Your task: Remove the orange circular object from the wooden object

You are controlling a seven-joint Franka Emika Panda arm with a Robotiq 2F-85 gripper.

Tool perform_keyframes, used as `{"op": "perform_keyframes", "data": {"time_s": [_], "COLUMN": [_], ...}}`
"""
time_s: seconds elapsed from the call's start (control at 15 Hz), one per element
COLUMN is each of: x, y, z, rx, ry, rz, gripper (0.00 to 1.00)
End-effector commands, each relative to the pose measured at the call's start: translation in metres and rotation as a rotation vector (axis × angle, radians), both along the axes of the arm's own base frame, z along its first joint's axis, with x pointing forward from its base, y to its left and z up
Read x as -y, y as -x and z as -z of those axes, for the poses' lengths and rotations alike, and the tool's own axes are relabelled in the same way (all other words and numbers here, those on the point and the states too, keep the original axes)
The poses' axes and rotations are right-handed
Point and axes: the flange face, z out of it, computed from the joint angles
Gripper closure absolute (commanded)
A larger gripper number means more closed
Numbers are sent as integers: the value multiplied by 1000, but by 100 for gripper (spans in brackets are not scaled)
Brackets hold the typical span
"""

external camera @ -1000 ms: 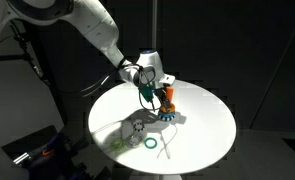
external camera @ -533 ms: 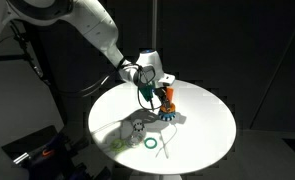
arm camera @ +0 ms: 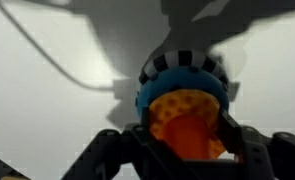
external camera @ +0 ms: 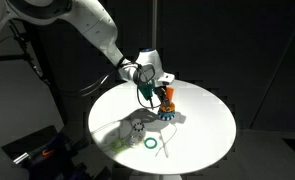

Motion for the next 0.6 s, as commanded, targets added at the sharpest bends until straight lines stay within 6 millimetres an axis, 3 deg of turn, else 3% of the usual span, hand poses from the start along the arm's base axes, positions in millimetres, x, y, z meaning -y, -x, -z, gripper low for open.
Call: {"op": "perform_keyframes", "data": {"time_s": [0.0, 0.53], "x": [0, 1], "y": [1, 3], "z": [-26, -82], "rx": [-45, -41], "ry": [-14, -16], "rz": [17, 26], "gripper": [60, 60]}}
